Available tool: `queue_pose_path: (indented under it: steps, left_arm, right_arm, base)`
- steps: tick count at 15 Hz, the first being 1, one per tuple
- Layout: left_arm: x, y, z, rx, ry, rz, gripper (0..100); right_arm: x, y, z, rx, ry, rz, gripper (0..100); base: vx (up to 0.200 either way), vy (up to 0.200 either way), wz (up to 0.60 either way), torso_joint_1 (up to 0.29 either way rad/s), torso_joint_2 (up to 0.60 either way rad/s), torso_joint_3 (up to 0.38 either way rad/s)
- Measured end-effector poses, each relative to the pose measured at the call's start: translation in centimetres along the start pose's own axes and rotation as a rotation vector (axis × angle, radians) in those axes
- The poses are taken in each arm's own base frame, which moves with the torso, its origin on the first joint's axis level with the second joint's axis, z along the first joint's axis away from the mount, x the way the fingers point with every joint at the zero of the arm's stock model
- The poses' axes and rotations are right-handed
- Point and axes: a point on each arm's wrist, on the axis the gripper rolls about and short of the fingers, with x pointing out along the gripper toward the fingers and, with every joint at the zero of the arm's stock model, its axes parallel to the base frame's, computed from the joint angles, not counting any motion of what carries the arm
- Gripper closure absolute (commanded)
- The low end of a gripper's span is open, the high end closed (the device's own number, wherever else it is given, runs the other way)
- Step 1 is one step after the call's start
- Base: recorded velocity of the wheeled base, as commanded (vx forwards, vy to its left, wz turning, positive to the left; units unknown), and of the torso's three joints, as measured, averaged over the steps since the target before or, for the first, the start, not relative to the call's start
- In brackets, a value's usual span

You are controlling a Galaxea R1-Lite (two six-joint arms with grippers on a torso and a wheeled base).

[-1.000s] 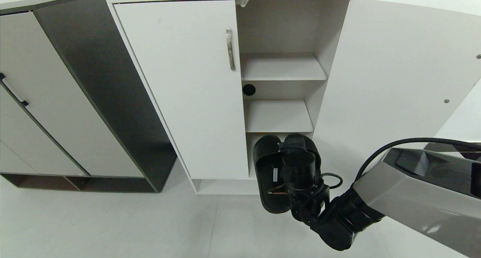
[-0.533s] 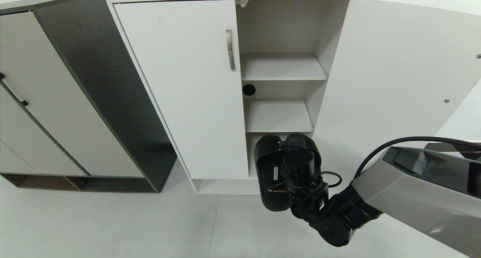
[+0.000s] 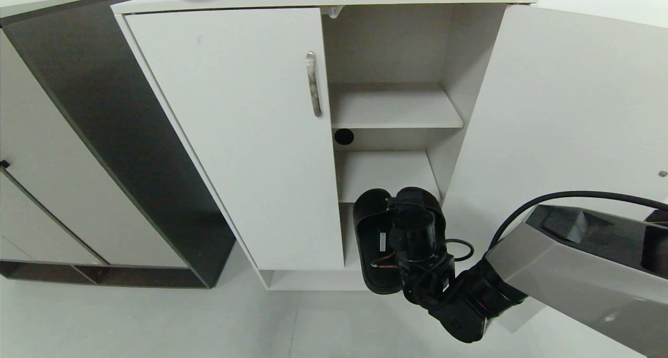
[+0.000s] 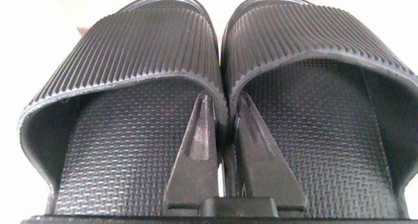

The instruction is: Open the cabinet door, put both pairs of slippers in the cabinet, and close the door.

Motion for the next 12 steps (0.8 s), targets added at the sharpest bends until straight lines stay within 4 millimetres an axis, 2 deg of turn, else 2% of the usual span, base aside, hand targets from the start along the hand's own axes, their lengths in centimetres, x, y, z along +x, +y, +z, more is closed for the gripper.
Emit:
queue_pose_path:
  steps: [6, 12]
  left_arm:
    - [0.0, 0.0, 0.0, 0.0, 0.0, 0.0, 100]
    - [0.0, 0.0, 0.0, 0.0, 0.0, 0.0, 100]
  right_arm:
    - [0.3, -0.2, -0.7, -0.008, 0.008, -0.01, 100]
    - [1.5, -0.1, -1.7, 0.023, -0.017, -0.011, 100]
  base:
    - [0.2, 0.0, 0.0, 0.005, 0.0, 0.002]
    - [0.0, 0.0, 0.0, 0.0, 0.0, 0.0]
